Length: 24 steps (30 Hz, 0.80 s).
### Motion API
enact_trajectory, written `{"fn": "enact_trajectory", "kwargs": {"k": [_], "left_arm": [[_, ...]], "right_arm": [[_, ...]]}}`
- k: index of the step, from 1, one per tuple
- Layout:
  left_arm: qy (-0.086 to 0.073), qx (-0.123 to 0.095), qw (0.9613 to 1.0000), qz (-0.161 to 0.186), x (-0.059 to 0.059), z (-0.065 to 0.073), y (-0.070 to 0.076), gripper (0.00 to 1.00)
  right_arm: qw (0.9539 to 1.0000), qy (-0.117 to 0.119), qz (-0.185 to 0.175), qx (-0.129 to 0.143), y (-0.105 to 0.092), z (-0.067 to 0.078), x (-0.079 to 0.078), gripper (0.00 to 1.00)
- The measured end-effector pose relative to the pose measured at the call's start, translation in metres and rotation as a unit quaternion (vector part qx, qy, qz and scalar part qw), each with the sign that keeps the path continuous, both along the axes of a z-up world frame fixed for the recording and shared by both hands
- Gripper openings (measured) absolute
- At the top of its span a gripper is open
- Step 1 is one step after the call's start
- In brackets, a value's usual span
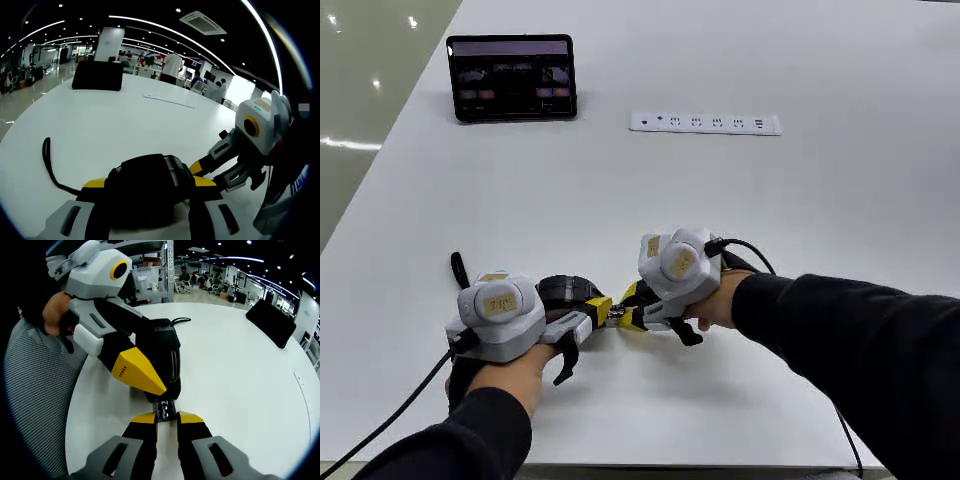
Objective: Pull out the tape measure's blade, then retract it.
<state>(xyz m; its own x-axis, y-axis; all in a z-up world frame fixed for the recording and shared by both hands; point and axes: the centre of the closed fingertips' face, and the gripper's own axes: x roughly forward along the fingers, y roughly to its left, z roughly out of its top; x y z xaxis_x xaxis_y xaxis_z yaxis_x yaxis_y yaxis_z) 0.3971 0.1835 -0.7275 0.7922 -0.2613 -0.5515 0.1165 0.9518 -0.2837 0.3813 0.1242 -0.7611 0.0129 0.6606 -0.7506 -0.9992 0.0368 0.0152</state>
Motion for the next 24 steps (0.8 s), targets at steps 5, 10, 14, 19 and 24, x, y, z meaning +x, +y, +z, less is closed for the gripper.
{"fn": "enact_trajectory", "kwargs": {"k": [5,10,14,19,24], "left_arm": [[0.001,-0.001,1.0000,-0.001,0.000,0.000,0.000,0.59],[0.001,-0.002,1.0000,-0.001,0.000,0.000,0.000,0.59],[0.002,-0.003,1.0000,0.000,0.000,0.000,0.001,0.59],[0.002,-0.004,1.0000,0.001,0.000,0.000,0.001,0.59],[0.003,-0.005,1.0000,0.001,0.000,0.000,0.001,0.59]], "right_arm": [[1.0000,0.002,0.002,0.000,0.004,0.000,-0.001,0.10],[1.0000,0.002,0.007,0.000,0.007,0.001,-0.001,0.10],[0.9999,0.002,0.011,0.000,0.009,0.001,-0.001,0.10],[0.9999,0.004,0.015,-0.002,0.012,0.000,-0.001,0.10],[0.9998,0.010,0.015,-0.005,0.012,0.000,-0.001,0.10]]}}
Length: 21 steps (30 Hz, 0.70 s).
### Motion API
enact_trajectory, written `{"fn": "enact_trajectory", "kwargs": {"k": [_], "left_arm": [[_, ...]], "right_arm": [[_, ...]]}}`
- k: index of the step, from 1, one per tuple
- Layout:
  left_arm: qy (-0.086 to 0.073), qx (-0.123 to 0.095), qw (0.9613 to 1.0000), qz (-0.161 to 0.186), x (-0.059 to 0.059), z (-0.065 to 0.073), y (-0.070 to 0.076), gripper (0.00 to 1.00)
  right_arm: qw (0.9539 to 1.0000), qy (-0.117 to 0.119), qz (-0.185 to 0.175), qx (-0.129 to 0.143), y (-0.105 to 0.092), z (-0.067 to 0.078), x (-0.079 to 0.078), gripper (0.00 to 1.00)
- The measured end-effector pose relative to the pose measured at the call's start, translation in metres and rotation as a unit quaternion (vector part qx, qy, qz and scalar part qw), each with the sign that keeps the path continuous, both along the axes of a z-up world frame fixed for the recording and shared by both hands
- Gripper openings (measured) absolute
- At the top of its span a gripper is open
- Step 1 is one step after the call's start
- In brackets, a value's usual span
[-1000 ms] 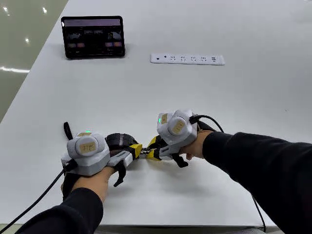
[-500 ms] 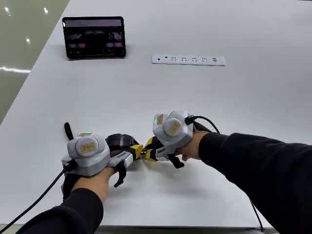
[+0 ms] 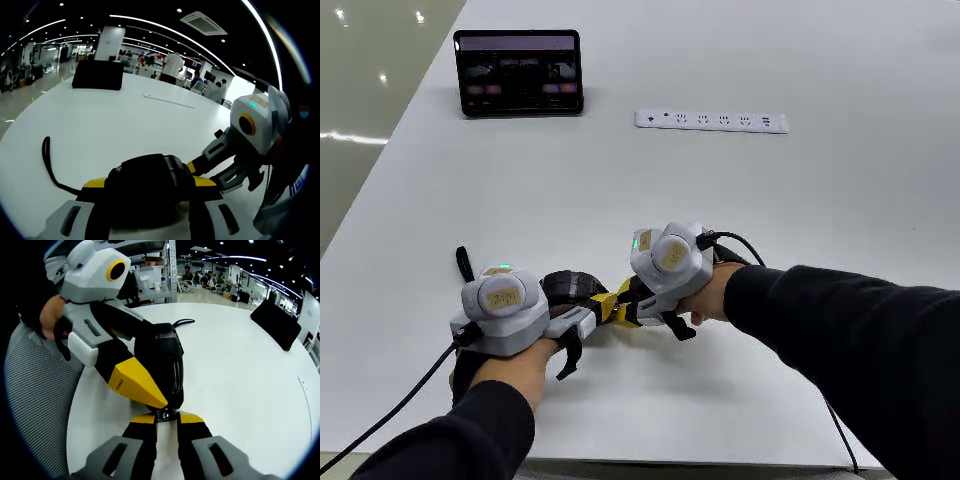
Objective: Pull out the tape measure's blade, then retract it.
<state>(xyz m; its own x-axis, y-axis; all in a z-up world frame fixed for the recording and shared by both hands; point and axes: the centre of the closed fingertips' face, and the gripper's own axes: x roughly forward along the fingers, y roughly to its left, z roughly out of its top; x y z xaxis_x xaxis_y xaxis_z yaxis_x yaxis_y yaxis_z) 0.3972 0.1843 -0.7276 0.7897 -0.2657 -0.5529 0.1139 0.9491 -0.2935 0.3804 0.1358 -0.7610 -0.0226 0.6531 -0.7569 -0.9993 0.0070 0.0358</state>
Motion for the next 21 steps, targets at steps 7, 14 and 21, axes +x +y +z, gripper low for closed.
{"fn": "enact_trajectory", "kwargs": {"k": [7,14,21], "left_arm": [[0.000,0.000,1.0000,0.000,0.0000,0.0001,0.0001,0.59],[0.000,0.000,1.0000,0.000,0.0000,0.0001,0.0001,0.59],[0.000,0.000,1.0000,0.000,0.0000,0.0002,-0.0002,0.59]], "right_arm": [[1.0000,0.005,-0.002,-0.003,0.0004,0.0008,-0.0013,0.10],[1.0000,0.006,-0.003,-0.003,0.0005,0.0007,-0.0010,0.10],[1.0000,0.005,-0.005,-0.002,0.0004,0.0009,-0.0009,0.10]]}}
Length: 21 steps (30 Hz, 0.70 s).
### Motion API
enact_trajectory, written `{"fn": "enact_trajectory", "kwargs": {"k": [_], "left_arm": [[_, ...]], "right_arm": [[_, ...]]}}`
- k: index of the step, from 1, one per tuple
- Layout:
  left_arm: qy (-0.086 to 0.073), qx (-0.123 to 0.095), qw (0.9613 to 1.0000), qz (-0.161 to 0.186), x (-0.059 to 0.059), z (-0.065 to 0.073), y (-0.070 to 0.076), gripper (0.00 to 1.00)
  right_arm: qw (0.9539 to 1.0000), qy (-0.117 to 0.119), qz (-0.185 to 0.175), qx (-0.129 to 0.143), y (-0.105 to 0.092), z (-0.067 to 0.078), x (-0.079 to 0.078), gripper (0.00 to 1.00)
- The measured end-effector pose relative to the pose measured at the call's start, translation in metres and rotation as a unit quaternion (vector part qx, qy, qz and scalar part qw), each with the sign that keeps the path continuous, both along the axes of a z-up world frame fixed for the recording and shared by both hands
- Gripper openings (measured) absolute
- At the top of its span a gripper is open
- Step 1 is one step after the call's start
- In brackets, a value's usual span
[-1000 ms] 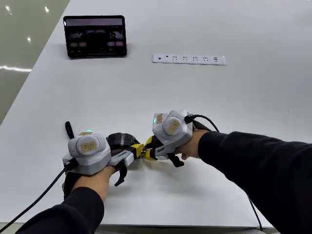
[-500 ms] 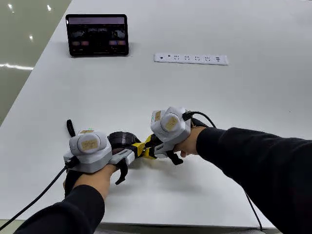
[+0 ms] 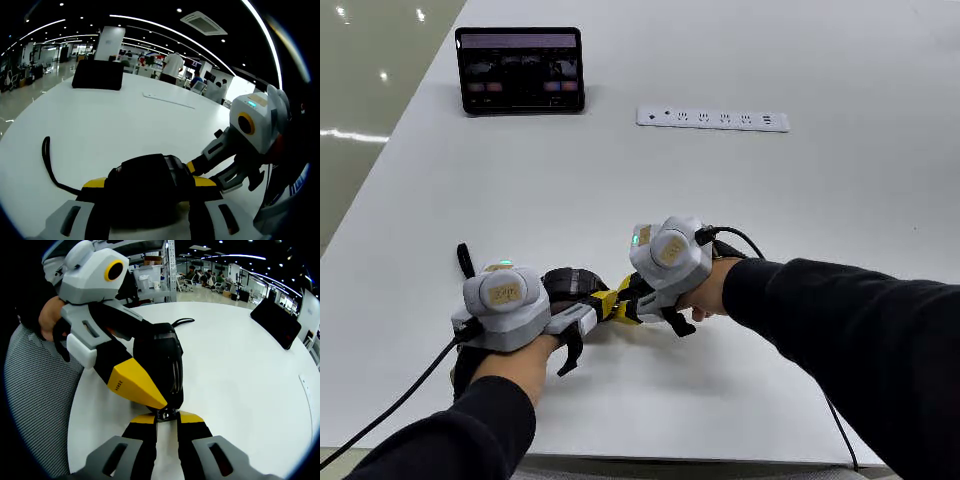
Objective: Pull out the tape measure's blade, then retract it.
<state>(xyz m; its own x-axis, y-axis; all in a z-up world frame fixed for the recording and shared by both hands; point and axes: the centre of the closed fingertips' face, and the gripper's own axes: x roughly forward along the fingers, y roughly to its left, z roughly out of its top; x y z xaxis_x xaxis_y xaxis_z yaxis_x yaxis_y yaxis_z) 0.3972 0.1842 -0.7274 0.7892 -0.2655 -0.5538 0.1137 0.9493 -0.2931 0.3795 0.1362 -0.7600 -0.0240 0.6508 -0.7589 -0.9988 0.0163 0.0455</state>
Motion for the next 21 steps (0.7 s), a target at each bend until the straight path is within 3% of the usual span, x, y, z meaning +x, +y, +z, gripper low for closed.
{"fn": "enact_trajectory", "kwargs": {"k": [13,16,21], "left_arm": [[-0.007,0.001,1.0000,-0.002,0.0000,0.0012,-0.0011,0.60],[-0.002,-0.002,1.0000,-0.009,-0.0007,0.0019,-0.0003,0.60],[0.001,-0.010,0.9999,-0.013,-0.0015,0.0056,0.0013,0.59]], "right_arm": [[1.0000,-0.007,0.002,0.002,0.0007,-0.0002,-0.0008,0.11],[0.9998,-0.004,-0.016,0.005,0.0009,0.0002,-0.0014,0.11],[0.9996,-0.021,-0.020,-0.006,0.0018,-0.0002,-0.0013,0.12]]}}
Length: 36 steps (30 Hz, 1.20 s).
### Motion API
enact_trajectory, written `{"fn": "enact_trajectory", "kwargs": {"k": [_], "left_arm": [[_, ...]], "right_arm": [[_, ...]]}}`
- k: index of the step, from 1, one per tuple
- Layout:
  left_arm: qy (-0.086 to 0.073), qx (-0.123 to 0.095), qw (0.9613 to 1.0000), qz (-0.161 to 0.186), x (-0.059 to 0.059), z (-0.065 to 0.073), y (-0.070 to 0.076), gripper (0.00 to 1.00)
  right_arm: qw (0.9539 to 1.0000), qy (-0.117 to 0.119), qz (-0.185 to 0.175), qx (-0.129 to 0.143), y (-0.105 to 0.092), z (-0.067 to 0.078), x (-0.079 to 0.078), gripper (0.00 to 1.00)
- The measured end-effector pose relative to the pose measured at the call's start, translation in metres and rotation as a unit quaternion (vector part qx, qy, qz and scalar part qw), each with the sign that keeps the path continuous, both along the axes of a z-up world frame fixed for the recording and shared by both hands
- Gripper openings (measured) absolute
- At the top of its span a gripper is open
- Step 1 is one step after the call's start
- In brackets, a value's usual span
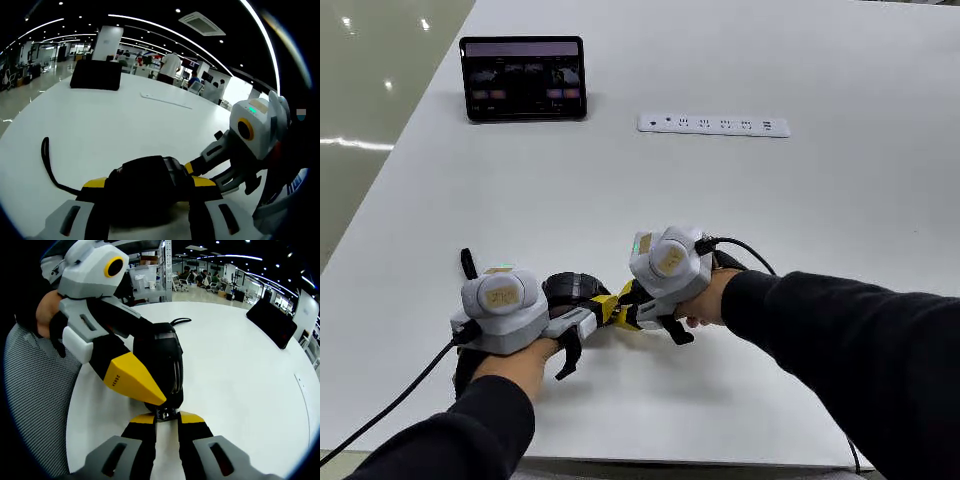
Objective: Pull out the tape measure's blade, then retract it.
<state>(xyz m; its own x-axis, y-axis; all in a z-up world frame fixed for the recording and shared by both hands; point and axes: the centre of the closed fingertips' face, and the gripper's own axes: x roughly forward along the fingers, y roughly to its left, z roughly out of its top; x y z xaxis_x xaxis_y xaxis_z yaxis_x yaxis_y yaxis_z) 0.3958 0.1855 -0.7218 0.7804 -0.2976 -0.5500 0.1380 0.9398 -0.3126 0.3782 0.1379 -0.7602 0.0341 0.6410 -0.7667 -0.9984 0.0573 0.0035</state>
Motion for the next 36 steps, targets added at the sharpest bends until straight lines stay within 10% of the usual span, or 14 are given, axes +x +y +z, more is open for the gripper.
{"fn": "enact_trajectory", "kwargs": {"k": [10,12,15,23,26,36], "left_arm": [[-0.006,0.002,0.9984,-0.056,-0.006,0.027,0.011,0.71],[-0.029,0.021,0.9960,-0.082,-0.008,0.039,0.015,0.81],[-0.056,-0.011,0.9923,-0.110,-0.016,0.060,0.012,1.00],[-0.066,-0.008,0.9877,-0.142,-0.028,0.069,0.037,1.00],[-0.093,0.011,0.9833,-0.156,-0.027,0.077,0.043,1.00],[-0.080,0.024,0.9818,-0.170,-0.030,0.079,0.057,1.00]], "right_arm": [[0.9995,-0.019,-0.023,0.008,-0.036,0.013,-0.002,0.22],[0.9986,-0.023,-0.043,0.017,-0.049,0.023,0.000,0.28],[0.9969,-0.024,-0.062,0.042,-0.062,0.038,-0.003,0.32],[0.9921,-0.057,-0.088,0.069,-0.099,0.072,-0.011,0.42],[0.9892,-0.065,-0.105,0.079,-0.110,0.084,-0.012,0.45],[0.9811,-0.080,-0.150,0.092,-0.158,0.110,-0.012,0.57]]}}
